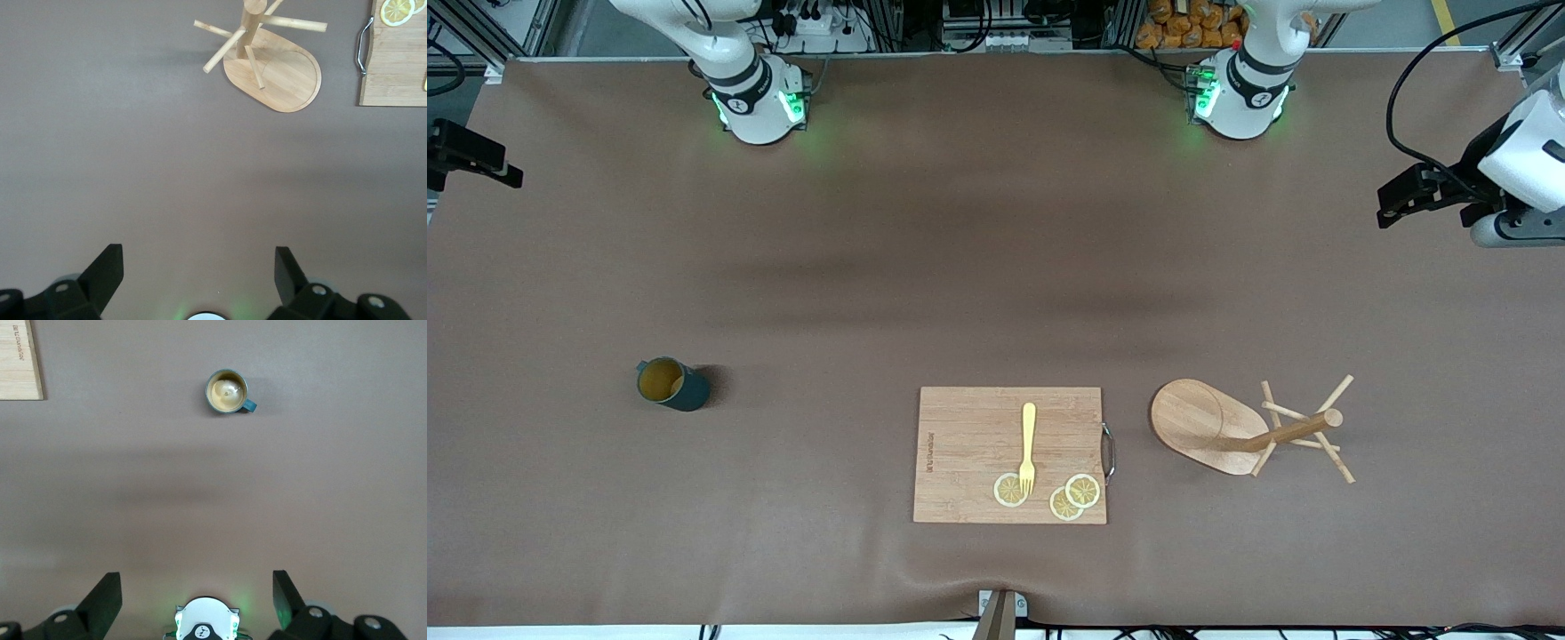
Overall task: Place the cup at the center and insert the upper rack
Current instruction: 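Reach the right gripper toward the teal mug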
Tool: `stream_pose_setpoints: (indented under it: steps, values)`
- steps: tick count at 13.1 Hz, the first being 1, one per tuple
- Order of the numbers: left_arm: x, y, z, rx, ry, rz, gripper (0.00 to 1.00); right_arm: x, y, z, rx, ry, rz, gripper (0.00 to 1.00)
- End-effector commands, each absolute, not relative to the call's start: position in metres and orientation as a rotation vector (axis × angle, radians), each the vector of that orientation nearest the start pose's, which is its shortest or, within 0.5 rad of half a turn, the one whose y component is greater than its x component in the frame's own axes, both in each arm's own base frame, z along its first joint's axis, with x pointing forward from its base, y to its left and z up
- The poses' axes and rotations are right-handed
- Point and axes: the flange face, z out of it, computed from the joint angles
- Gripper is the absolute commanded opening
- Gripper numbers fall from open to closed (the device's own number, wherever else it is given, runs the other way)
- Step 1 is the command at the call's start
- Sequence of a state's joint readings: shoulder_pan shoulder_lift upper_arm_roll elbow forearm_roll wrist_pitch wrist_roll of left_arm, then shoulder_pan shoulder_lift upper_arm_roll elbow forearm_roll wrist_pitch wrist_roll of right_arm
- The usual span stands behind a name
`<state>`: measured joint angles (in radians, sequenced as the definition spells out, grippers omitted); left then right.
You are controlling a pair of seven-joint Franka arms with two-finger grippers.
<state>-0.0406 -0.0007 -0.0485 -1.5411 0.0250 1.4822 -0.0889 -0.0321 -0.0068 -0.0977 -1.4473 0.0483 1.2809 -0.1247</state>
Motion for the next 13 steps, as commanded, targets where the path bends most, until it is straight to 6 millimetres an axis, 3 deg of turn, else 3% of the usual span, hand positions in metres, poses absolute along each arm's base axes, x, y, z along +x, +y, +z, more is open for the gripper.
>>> stream_pose_setpoints:
  steps: [1,3,5,8,9,12,13]
  values:
    - [0.544,-0.044,0.643,-3.140,-0.016,0.068,1.00,0.509,-0.057,0.669,-3.067,0.011,0.221,1.00]
    - [0.545,-0.041,0.650,-3.153,-0.025,0.045,1.00,0.508,-0.057,0.671,-3.070,0.015,0.217,1.00]
    - [0.549,-0.042,0.644,-3.153,-0.025,0.060,1.00,0.508,-0.056,0.671,-3.072,0.013,0.215,1.00]
    - [0.550,-0.041,0.647,-3.156,-0.024,0.050,1.00,0.527,-0.056,0.654,-3.082,0.013,0.155,1.00]
    - [0.549,-0.041,0.647,-3.156,-0.027,0.053,1.00,0.538,-0.056,0.635,-3.082,0.014,0.148,1.00]
    - [0.550,-0.041,0.645,-3.156,-0.027,0.055,1.00,0.567,-0.057,0.549,-3.087,0.024,0.110,1.00]
    - [0.550,-0.041,0.645,-3.156,-0.027,0.058,1.00,0.578,-0.055,0.532,-3.091,0.020,0.094,1.00]
